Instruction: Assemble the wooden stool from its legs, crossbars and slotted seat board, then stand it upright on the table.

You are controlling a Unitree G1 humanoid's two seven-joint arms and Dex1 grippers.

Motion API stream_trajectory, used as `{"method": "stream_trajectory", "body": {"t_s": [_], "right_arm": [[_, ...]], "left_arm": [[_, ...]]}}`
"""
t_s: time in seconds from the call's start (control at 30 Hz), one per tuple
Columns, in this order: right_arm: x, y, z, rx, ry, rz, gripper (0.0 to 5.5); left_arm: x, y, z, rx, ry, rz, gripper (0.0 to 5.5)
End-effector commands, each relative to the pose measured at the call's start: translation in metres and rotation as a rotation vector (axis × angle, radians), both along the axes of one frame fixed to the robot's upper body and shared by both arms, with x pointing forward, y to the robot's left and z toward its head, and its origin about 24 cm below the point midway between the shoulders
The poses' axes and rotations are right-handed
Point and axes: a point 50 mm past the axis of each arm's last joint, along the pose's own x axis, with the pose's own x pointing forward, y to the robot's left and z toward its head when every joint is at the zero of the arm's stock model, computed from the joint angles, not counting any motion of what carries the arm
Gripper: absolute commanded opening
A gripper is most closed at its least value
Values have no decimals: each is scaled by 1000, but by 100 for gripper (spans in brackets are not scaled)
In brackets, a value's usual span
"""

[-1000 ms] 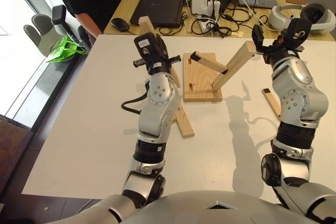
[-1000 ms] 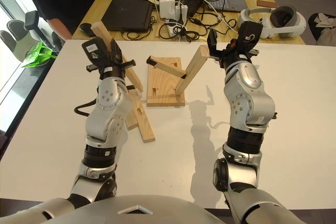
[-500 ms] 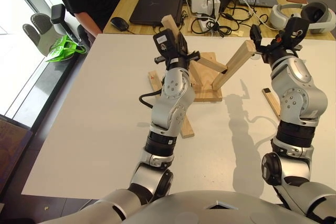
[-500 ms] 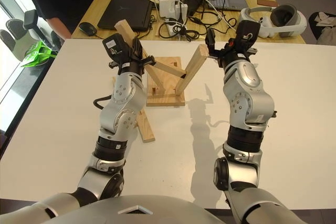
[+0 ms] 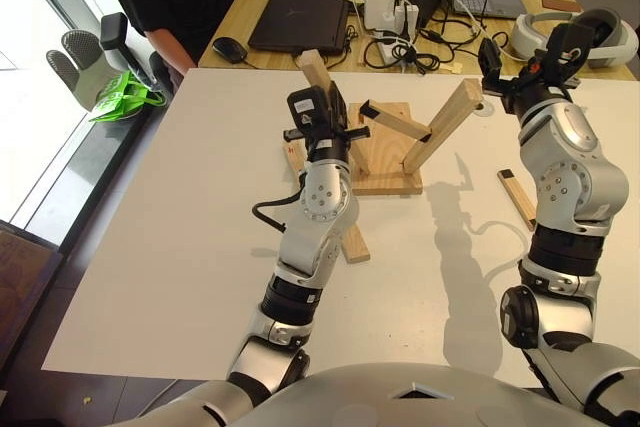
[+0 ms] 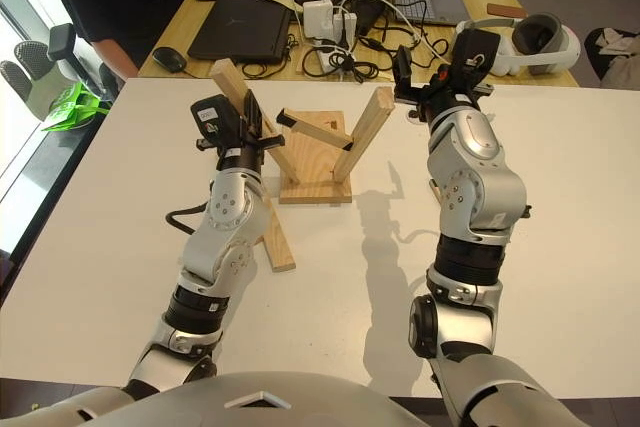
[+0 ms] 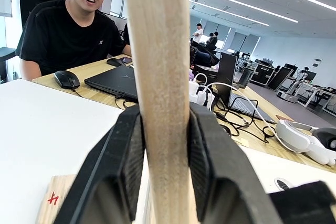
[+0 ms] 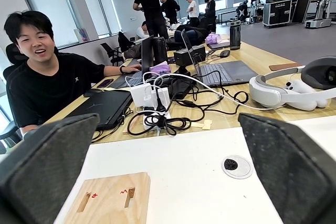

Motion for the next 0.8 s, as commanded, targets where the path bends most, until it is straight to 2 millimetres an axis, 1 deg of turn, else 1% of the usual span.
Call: {"method": "stream_trajectory", "body": {"t_s": [0.03,0.17,0.27,0.4,0.47,0.6,0.67,0.8], "right_arm": [[2,1,6,-11,-20,2,494],[4,1,8,-17,-28,6,494],[4,1,9,-21,-30,5,494],[4,3,9,-21,-33,9,494],[5,4,9,-20,-34,15,494],[9,12,12,-20,-42,44,494],[9,8,14,-28,-45,37,494],[7,0,14,-36,-48,12,494]], "left_arm": [[-14,-11,-28,-83,162,36,103],[-14,-5,-32,-80,176,76,103],[-13,-6,-35,-80,186,79,103],[-6,-13,-30,-53,155,77,103],[-1,-21,-27,-37,132,60,103],[5,-28,-26,-19,111,60,103],[2,-29,-26,4,94,50,103],[-21,-17,-28,44,91,31,103]]}}
